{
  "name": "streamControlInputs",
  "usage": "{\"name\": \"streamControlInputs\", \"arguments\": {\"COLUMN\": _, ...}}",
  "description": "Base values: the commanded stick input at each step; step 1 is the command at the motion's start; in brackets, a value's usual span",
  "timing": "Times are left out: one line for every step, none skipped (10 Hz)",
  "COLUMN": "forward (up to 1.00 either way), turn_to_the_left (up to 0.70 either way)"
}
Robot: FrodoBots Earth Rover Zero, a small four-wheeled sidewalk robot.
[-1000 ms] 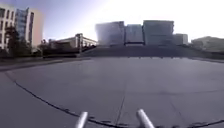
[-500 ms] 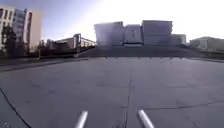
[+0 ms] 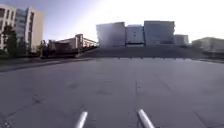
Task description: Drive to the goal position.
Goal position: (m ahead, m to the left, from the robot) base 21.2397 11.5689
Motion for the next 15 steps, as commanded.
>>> {"name": "streamControlInputs", "arguments": {"forward": 1.00, "turn_to_the_left": 0.00}}
{"name": "streamControlInputs", "arguments": {"forward": 1.00, "turn_to_the_left": 0.00}}
{"name": "streamControlInputs", "arguments": {"forward": 1.00, "turn_to_the_left": 0.00}}
{"name": "streamControlInputs", "arguments": {"forward": 1.00, "turn_to_the_left": 0.00}}
{"name": "streamControlInputs", "arguments": {"forward": 1.00, "turn_to_the_left": 0.00}}
{"name": "streamControlInputs", "arguments": {"forward": 1.00, "turn_to_the_left": 0.00}}
{"name": "streamControlInputs", "arguments": {"forward": 1.00, "turn_to_the_left": 0.00}}
{"name": "streamControlInputs", "arguments": {"forward": 1.00, "turn_to_the_left": -0.08}}
{"name": "streamControlInputs", "arguments": {"forward": 1.00, "turn_to_the_left": -0.27}}
{"name": "streamControlInputs", "arguments": {"forward": 1.00, "turn_to_the_left": -0.27}}
{"name": "streamControlInputs", "arguments": {"forward": 1.00, "turn_to_the_left": -0.27}}
{"name": "streamControlInputs", "arguments": {"forward": 1.00, "turn_to_the_left": -0.27}}
{"name": "streamControlInputs", "arguments": {"forward": 1.00, "turn_to_the_left": -0.27}}
{"name": "streamControlInputs", "arguments": {"forward": 1.00, "turn_to_the_left": -0.27}}
{"name": "streamControlInputs", "arguments": {"forward": 1.00, "turn_to_the_left": -0.18}}
